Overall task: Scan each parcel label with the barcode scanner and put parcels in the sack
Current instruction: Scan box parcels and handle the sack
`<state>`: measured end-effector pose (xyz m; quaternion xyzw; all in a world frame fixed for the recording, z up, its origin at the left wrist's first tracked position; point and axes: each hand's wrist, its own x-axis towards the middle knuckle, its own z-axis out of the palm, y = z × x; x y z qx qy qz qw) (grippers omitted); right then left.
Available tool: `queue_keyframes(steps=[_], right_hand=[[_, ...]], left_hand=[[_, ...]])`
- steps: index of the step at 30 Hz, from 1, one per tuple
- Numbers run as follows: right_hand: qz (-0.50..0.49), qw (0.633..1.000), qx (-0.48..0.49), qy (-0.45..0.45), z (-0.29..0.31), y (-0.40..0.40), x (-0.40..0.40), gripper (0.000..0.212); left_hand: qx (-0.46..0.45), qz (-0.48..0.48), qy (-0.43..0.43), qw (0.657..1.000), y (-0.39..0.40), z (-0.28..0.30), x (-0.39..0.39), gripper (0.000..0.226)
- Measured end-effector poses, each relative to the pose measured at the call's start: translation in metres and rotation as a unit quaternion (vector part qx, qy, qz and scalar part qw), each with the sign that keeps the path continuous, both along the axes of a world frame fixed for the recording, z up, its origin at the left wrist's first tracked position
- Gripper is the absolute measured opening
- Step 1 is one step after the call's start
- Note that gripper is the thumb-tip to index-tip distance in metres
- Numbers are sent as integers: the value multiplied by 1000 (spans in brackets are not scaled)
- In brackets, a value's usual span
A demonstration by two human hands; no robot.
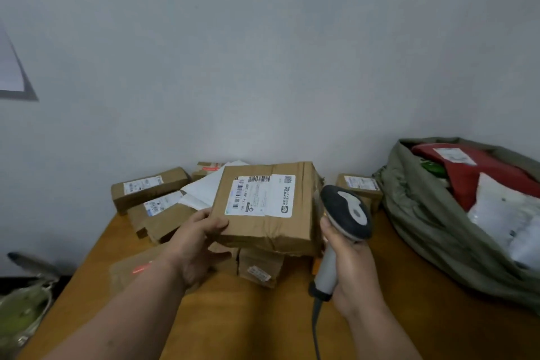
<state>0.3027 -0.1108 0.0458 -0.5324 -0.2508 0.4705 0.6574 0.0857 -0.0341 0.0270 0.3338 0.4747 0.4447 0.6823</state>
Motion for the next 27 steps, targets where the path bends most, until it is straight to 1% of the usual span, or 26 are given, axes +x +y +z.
queue_keyframes(steps=[2,5,6,9,11,13,15,16,18,20,21,23,24,27], right_hand=[[-5,1000,-8,-2,2,-17,1,47],[-24,1000,-5,14,9,-33,5,22],[-30,999,-3,21,12,-36,7,19],[-48,998,-3,31,18,-38,11,26],[-59,998,-6,38,19,-35,8,30],[-65,997,-5,39,19,-31,3,35],[-63,997,-2,37,18,-27,-6,31],[-59,998,-4,37,17,-25,-11,29],[-55,998,-14,32,12,-24,-21,31],[-76,997,-24,19,5,-23,-27,34],[-87,996,-30,10,3,-23,-29,37],[-90,995,-31,-7,0,-24,-32,39],[-75,997,-31,-15,0,-26,-34,39],[5,998,-29,-59,6,-31,-43,33]], left_hand=[[5,-9,-17,1000,-20,7,2,36],[-12,-40,-40,998,-39,17,-1,44],[-20,-56,-41,997,-42,18,-4,45],[-31,-121,-10,992,-43,18,-9,55],[-33,-139,11,990,-40,16,-12,64],[-36,-135,12,990,-39,16,-16,61],[-38,-126,-7,991,-38,16,-25,61],[-35,-120,-27,992,-36,15,-30,64],[-24,-99,-54,993,-32,14,-41,84],[3,-64,-32,997,-27,14,-49,106],[17,-41,-24,999,-25,14,-52,109],[35,0,-23,999,-22,14,-55,105],[44,11,-24,999,-22,16,-55,101],[69,28,1,997,-24,20,-52,91]])
